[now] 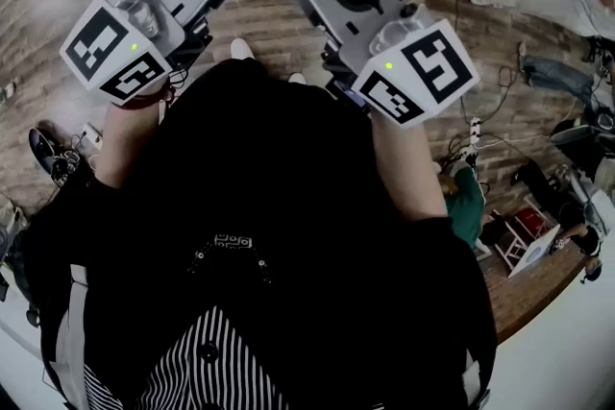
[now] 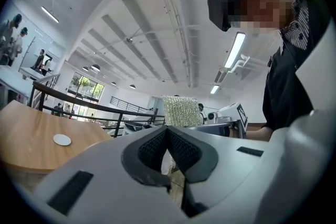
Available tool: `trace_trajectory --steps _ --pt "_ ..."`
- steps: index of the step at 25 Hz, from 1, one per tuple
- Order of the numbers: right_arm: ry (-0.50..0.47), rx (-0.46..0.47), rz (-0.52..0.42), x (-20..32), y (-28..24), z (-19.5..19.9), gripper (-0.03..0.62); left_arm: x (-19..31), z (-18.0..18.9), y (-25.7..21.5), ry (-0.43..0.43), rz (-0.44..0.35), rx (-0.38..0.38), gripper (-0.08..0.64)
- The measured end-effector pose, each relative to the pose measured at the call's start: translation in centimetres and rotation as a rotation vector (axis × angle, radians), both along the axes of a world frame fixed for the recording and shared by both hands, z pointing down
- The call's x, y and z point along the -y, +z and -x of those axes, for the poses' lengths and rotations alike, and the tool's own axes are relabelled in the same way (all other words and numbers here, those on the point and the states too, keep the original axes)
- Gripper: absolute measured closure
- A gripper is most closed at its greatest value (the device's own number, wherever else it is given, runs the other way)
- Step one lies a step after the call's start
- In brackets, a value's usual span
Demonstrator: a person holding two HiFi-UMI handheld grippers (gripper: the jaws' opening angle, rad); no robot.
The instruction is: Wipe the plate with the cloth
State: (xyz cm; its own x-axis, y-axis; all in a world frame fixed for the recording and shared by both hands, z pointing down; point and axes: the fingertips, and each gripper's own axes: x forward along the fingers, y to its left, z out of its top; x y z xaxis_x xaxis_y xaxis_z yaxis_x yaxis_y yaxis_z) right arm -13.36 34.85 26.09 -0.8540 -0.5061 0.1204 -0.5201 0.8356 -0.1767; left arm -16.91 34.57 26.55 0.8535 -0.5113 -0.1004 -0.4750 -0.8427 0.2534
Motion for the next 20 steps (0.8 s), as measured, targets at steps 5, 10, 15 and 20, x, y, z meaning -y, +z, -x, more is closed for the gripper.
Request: trace_trajectory --steps 5,10,15,20 --pt "0.246 0.005 0.040 -6.1 -5.9 -0.7 0.532 -5.0 -0.5 -5.3 0.225 0.049 -0.027 0.561" --pt "0.286 0.010 0.037 -8.5 -9.5 0.1 0.532 -7.8 0.9 -8.1 0.247 0.063 -0.043 0.560" --pt "0.216 0.005 0.048 -6.8 -9.3 3.0 0.532 -6.9 4.5 -7.6 0.165 0.073 -0.069 0.560" --pt "0.170 0.037 0.043 -3.8 -10.6 4.1 0.532 -4.3 5.6 -8.9 0.112 0.068 -0.047 0.560"
